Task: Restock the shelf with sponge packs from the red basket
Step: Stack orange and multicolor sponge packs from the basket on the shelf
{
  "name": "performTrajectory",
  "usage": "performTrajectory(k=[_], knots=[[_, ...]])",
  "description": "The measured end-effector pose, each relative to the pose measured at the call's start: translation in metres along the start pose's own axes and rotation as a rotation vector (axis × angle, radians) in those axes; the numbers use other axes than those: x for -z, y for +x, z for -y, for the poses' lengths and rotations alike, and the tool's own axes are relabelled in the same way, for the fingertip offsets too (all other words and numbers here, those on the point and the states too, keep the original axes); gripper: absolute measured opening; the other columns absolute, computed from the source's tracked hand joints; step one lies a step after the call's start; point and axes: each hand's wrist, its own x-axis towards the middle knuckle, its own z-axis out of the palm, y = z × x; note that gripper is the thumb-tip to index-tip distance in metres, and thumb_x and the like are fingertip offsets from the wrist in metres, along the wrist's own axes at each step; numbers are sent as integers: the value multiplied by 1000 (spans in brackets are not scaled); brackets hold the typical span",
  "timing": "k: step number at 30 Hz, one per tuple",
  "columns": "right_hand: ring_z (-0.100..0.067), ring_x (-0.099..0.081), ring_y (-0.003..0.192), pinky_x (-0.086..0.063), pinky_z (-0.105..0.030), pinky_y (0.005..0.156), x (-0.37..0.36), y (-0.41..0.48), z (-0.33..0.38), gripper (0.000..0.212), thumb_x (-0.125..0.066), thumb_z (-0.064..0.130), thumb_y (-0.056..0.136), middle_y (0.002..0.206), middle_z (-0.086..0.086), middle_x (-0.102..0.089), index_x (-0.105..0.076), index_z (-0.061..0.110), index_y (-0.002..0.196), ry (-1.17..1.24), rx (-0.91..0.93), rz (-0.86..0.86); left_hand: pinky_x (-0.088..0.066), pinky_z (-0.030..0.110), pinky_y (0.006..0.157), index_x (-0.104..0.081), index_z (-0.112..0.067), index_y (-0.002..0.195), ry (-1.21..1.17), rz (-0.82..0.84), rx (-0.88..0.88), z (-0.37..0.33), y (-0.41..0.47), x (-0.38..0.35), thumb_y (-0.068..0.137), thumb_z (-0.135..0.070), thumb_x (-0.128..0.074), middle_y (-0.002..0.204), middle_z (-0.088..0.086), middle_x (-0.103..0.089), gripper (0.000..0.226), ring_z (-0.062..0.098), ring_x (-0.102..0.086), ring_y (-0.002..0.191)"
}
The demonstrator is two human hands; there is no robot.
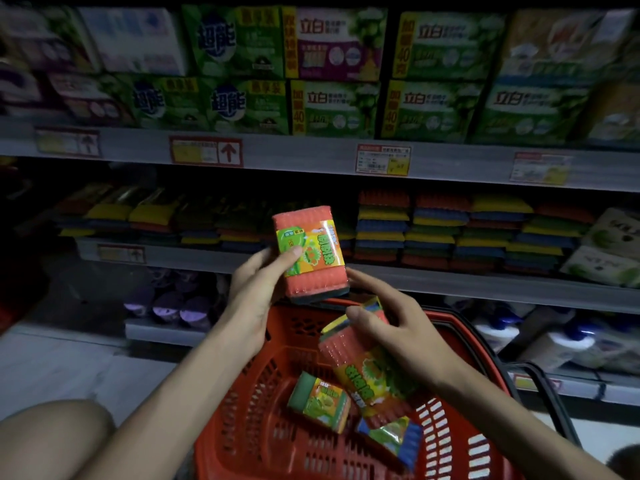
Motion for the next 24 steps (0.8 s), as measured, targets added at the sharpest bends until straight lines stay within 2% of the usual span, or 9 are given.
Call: performTrajectory(k=[3,6,12,15,17,19,20,22,24], knots=[[6,-50,132,-48,-36,110,-5,-1,1,61,-64,57,90,144,30,-51,-43,52,148,-3,13,1,-59,37,85,-68,-12,120,-49,-50,-27,2,-1,-1,84,-29,-80,104,7,-79,41,22,-77,97],[9,-48,133,-46,-37,112,-11,1,1,63,-65,54,92,147,32,-49,-40,50,150,31,9,-8,-59,34,86,-64,-13,120,-9,-57,-95,5,-4,-2,88,-20,-78,107,5,-79,36,20,-76,101],[1,-52,134,-45,-44,114,-19,13,4,63,-64,56,88,144,37,-49,-43,54,148,93,14,-47,-57,38,93,-65,-37,134,79,-75,-129,10,-1,0,92,-34,-73,120,-9,-74,42,9,-69,111],[-2,-56,131,-50,-40,109,-22,23,7,65,-67,57,87,145,35,-50,-43,55,147,142,16,-51,-55,34,89,-59,-39,141,23,-66,-117,7,2,-1,94,-36,-71,124,-12,-70,49,6,-65,115],[-2,-62,122,-54,-33,100,-24,30,9,62,-70,49,92,144,30,-53,-43,54,148,172,15,-63,-56,32,88,-64,-36,132,-4,-108,-126,4,6,-5,93,-34,-73,119,-8,-73,40,7,-67,111],[-10,-68,113,-57,-31,94,-24,37,10,59,-67,37,97,139,18,-60,-42,50,149,200,-2,-78,-57,29,83,-69,-32,109,-47,-203,-125,3,11,-10,89,-30,-77,108,-4,-76,22,8,-71,102],[-11,-68,110,-57,-28,90,-25,40,10,58,-64,32,99,133,19,-57,-41,48,150,216,-11,-83,-58,28,80,-69,-31,101,-63,-252,-125,3,13,-13,87,-29,-80,103,-3,-76,18,9,-73,98],[1,-65,110,-56,-19,82,-27,46,9,58,-62,27,101,121,34,-49,-39,44,152,227,-17,-95,-60,28,77,-70,-27,94,-75,-325,-131,3,20,-19,83,-29,-84,96,0,-77,18,12,-74,91],[-4,-64,112,-57,-22,83,-27,53,6,59,-62,26,101,114,36,-61,-39,43,153,235,-35,-118,-61,31,77,-70,-24,91,-78,-350,-134,4,29,-23,81,-29,-85,93,1,-77,18,14,-75,89]])
